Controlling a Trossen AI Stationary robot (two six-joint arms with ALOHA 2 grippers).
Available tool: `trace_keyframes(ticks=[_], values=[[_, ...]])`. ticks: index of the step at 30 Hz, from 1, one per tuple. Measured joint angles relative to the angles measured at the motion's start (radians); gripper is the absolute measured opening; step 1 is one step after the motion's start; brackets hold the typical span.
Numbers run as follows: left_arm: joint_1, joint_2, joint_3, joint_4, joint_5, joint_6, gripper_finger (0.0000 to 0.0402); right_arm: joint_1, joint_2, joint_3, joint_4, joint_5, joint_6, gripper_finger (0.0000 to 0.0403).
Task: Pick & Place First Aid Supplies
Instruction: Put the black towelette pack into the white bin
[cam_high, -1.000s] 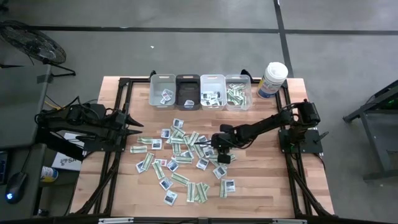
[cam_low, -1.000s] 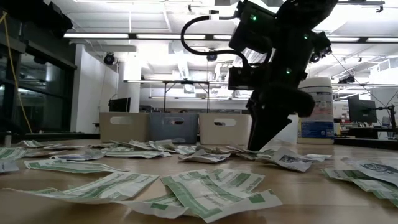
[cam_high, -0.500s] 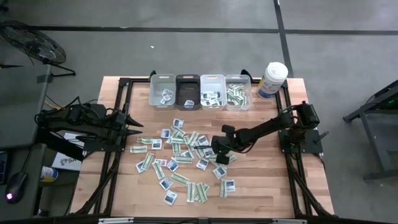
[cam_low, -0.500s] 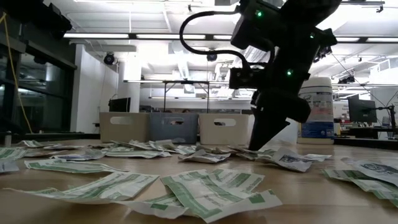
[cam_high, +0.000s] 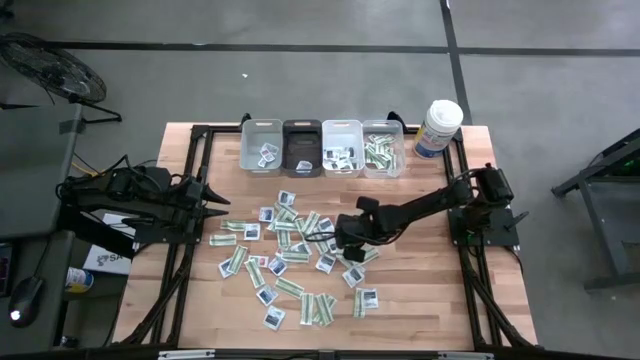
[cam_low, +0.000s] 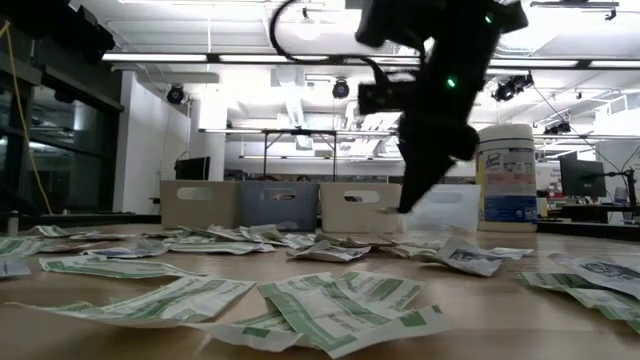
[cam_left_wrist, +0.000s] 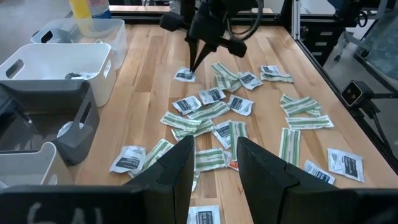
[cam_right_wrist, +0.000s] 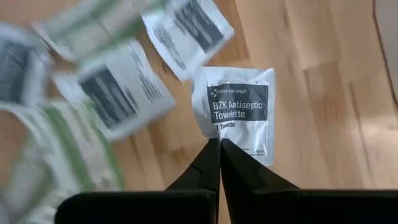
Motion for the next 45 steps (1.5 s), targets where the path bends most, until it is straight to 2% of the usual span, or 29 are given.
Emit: trace_keyframes(ticks=[10, 14, 23, 28, 34, 42, 45], values=[[0.000, 0.000, 0.000, 0.000, 0.000, 0.001, 0.0119, -0.032, -0.001, 0.084, -0.120, -0.055, -0.004, 0.0000], [0.000, 0.000, 0.000, -0.001, 0.000, 0.001, 0.0119, -0.067, -0.002, 0.142, -0.179, -0.060, -0.055, 0.0000], [0.000, 0.000, 0.000, -0.001, -0.003, 0.029, 0.0119, -0.181, -0.003, 0.238, -0.224, -0.095, -0.296, 0.0000], [0.000, 0.000, 0.000, -0.003, -0.042, 0.031, 0.0119, -0.261, -0.003, 0.270, -0.224, -0.107, -0.445, 0.0000], [0.000, 0.000, 0.000, -0.026, -0.134, 0.035, 0.0119, -0.364, -0.003, 0.287, -0.220, -0.107, -0.625, 0.0000], [0.000, 0.000, 0.000, -0.036, -0.144, 0.035, 0.0119, -0.505, -0.003, 0.286, -0.182, -0.108, -0.827, 0.0000], [0.000, 0.000, 0.000, -0.035, -0.145, 0.035, 0.0119, -0.550, -0.004, 0.285, -0.141, -0.141, -0.882, 0.0000]])
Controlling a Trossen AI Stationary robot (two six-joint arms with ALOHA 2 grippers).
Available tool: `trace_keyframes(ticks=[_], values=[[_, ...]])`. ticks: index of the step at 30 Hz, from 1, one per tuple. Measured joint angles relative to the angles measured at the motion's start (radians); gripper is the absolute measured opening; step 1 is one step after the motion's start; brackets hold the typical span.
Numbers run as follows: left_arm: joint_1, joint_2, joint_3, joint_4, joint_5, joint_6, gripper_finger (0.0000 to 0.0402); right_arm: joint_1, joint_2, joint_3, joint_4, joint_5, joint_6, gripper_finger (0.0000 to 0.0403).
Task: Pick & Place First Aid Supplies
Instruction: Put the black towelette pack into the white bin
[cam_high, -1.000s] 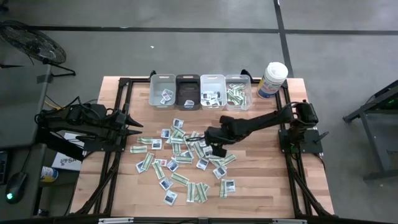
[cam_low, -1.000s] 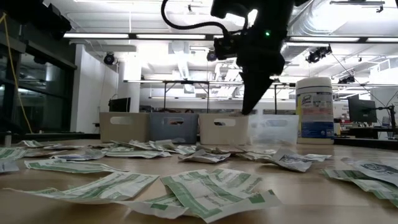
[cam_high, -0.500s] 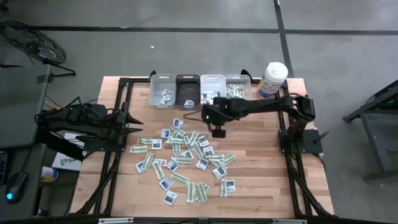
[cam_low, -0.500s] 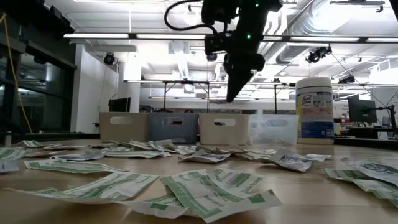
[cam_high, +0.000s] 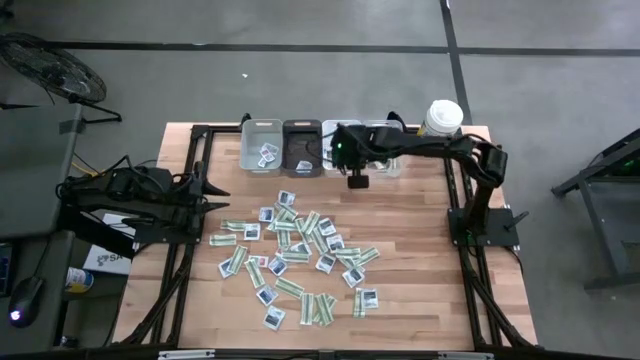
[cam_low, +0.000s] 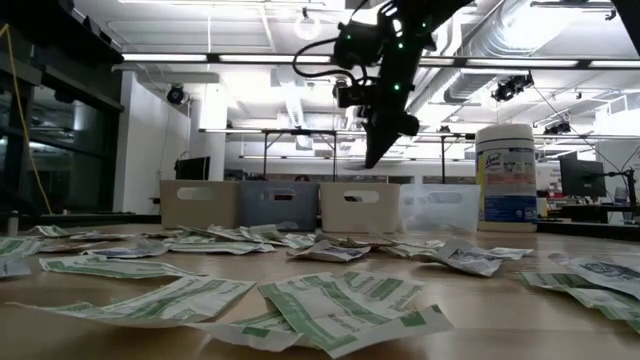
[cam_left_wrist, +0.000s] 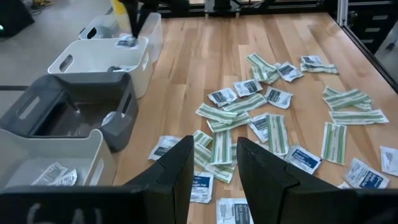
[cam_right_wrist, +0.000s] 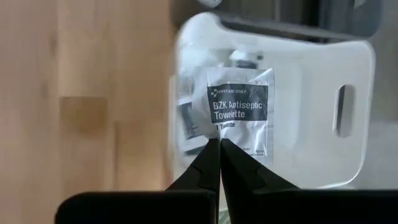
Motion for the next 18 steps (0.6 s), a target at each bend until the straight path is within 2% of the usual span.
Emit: trace_keyframes(ticks=[9, 18], values=[[0.000, 0.000, 0.000, 0.001, -0.002, 0.000, 0.0119, -0.085, 0.036, -0.001, 0.146, -0.153, -0.134, 0.0000], [0.000, 0.000, 0.000, 0.002, -0.017, 0.000, 0.0119, -0.128, 0.095, -0.002, 0.159, -0.173, -0.131, 0.0000]])
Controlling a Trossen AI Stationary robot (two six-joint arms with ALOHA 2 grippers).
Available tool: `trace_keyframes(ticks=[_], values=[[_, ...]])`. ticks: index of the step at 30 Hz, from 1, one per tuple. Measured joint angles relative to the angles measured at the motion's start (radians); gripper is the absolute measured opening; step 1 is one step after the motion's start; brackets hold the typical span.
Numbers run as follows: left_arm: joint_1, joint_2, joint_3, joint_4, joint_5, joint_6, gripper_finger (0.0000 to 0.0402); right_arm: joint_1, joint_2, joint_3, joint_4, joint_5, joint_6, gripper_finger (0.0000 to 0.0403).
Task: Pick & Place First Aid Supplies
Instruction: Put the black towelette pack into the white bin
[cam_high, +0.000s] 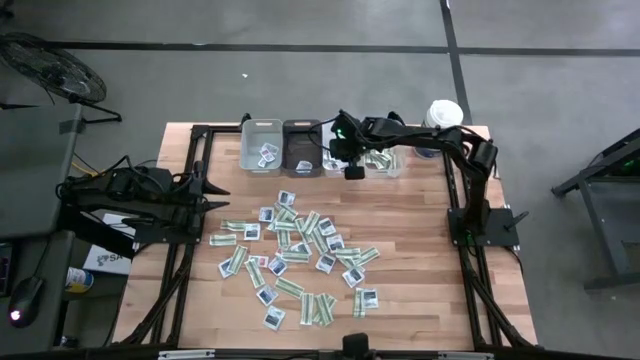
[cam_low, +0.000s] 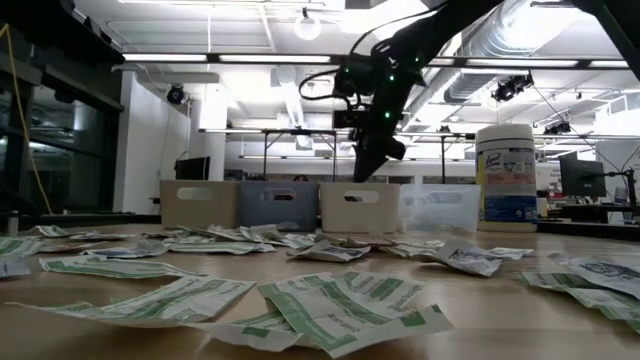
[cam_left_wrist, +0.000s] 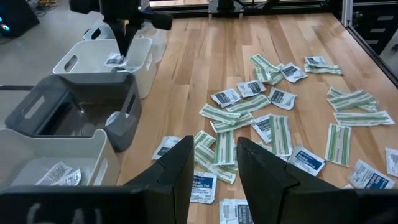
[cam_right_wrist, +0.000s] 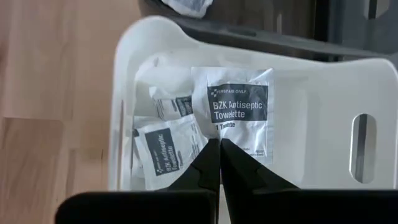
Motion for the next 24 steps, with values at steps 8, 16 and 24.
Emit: trace_keyframes(ticks=[8, 16, 24], values=[[0.000, 0.000, 0.000, 0.000, -0.007, -0.007, 0.0119, -0.002, 0.005, 0.000, -0.007, -0.004, 0.001, 0.0009], [0.000, 0.000, 0.000, 0.000, -0.009, -0.008, 0.0119, -0.001, 0.005, 0.000, -0.007, -0.004, 0.044, 0.0074], [0.000, 0.000, 0.000, 0.000, -0.008, -0.008, 0.0119, 0.000, -0.002, 0.000, -0.028, -0.012, 0.215, 0.0119]])
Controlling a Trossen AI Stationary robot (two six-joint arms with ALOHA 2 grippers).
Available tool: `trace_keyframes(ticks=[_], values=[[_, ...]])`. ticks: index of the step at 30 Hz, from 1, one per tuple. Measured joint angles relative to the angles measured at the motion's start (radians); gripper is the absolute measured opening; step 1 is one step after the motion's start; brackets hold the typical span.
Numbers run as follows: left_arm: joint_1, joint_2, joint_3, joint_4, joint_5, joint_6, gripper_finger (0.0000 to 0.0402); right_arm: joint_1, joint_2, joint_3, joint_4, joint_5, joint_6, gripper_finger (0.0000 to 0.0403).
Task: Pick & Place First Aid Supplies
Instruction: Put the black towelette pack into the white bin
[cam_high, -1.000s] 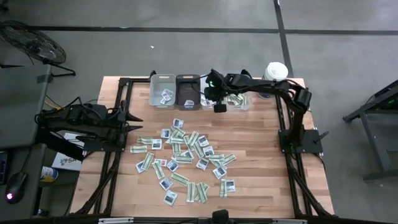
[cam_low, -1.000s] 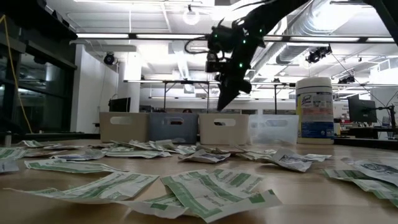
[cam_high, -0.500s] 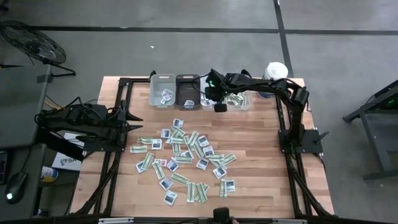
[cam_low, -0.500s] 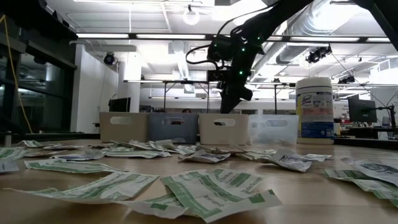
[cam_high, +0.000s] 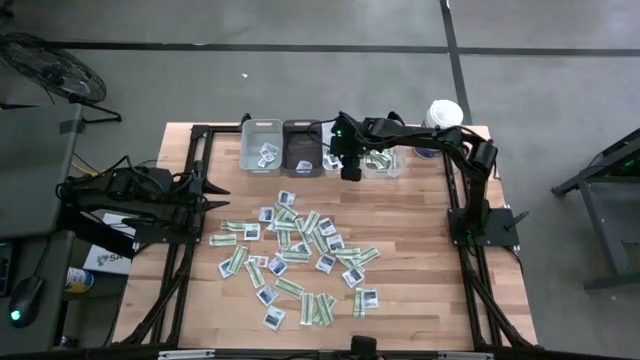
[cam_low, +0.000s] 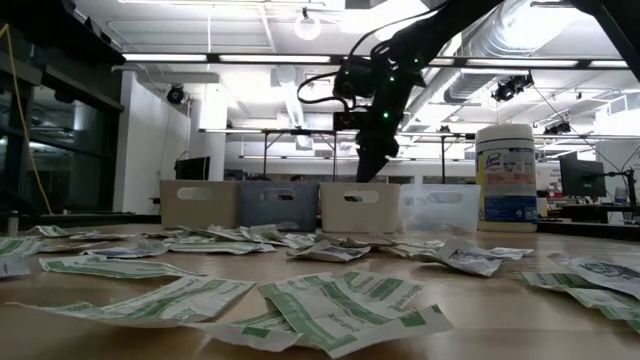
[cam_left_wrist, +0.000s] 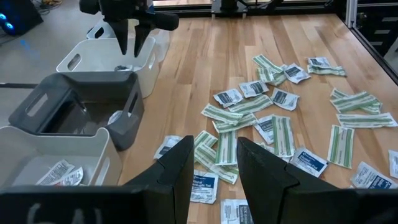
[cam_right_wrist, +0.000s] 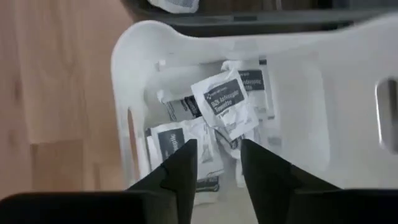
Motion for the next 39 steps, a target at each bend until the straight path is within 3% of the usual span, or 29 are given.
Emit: trace_keyframes(ticks=[8, 13, 16, 20, 28, 34, 39], values=[[0.000, 0.000, 0.000, 0.000, 0.000, -0.004, 0.0119, 0.002, -0.102, -0.001, -0.047, -0.102, 0.387, 0.0116], [0.000, 0.000, 0.000, -0.002, 0.019, -0.002, 0.0119, 0.006, -0.166, -0.001, -0.054, -0.257, 0.599, 0.0109], [0.000, 0.000, 0.000, -0.010, 0.037, 0.000, 0.0119, 0.032, -0.182, 0.000, -0.054, -0.345, 0.687, 0.0104], [0.000, 0.000, 0.000, -0.015, 0.040, -0.007, 0.0119, 0.100, -0.180, 0.000, -0.065, -0.380, 0.706, 0.0097], [0.000, 0.000, 0.000, -0.022, 0.107, -0.019, 0.0119, 0.297, -0.178, 0.000, -0.062, -0.181, 0.711, 0.0084], [0.000, 0.000, 0.000, -0.027, 0.215, -0.019, 0.0119, 0.391, -0.170, 0.000, -0.073, 0.002, 0.837, 0.0083], [0.000, 0.000, 0.000, -0.027, 0.265, -0.001, 0.0119, 0.461, -0.140, 0.000, -0.074, 0.046, 0.806, 0.0083]])
